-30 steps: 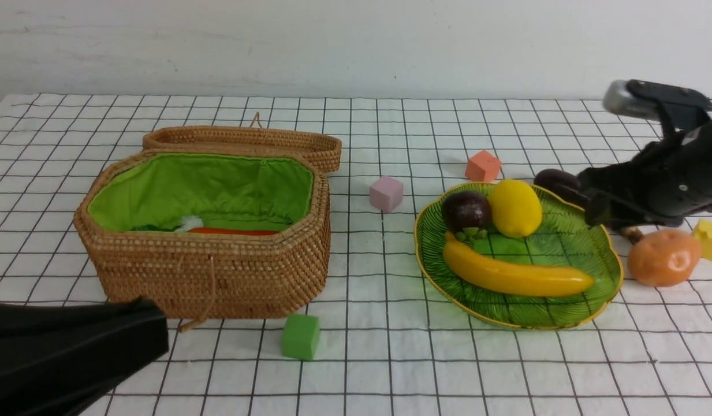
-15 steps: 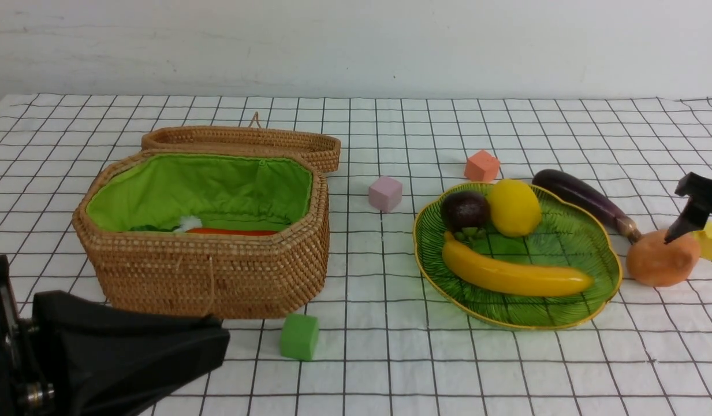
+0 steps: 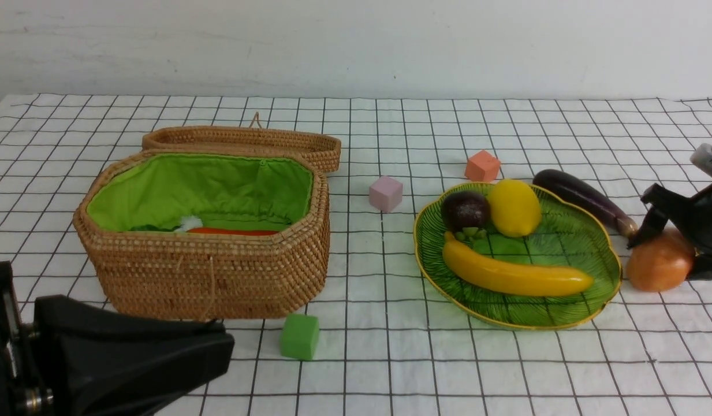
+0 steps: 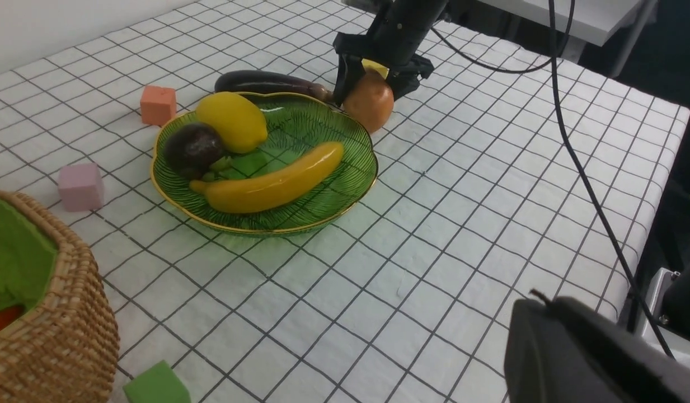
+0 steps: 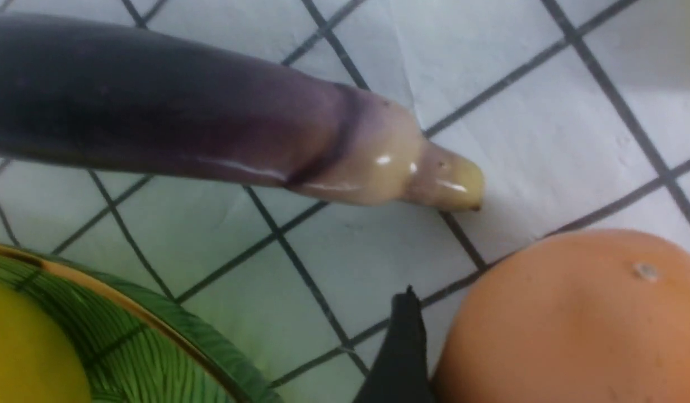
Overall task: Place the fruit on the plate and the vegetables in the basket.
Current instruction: Use the right arm to grab a potato and put it into the left basket
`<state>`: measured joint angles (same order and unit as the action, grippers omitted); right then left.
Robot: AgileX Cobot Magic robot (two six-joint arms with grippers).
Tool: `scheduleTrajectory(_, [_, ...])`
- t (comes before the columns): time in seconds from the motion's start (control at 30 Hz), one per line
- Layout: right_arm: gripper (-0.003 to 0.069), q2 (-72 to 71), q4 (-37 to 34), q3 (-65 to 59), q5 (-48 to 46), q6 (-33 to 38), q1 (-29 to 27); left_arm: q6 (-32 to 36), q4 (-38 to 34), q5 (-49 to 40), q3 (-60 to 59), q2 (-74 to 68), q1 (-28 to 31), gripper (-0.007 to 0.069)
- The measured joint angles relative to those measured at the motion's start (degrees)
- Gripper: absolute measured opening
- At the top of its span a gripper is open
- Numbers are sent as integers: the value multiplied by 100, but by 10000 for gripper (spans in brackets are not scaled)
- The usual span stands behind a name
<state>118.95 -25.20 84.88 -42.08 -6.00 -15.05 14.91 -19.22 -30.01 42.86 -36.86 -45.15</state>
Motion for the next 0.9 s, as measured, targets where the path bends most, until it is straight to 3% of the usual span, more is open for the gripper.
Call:
scheduleTrajectory(0.23, [566, -37, 331, 30, -224, 633, 5, 0, -14, 0, 0, 0, 0, -10])
scheduleTrajectory(0.4, [566, -499, 725, -13, -687, 706, -1, 0, -13, -7, 0, 0, 0, -9])
scheduleTrajectory(0.57, [566, -1636, 387, -13, -1244, 762, 190, -234, 466, -66, 36, 6, 0, -9])
scheduleTrajectory(0.7, [566, -2221, -390, 18, -1275, 1340, 905, -1116, 1382, -208, 237, 6, 0, -8])
scheduleTrajectory(0.8, [566, -2313, -1592, 282, -836, 2529, 2351, -2610, 2645, -692, 458, 6, 0, -8])
scheduleTrajectory(0.9, [566, -1995, -2259, 657, -98, 3401, 3492, -3799, 3664, -1243, 498, 6, 0, -6])
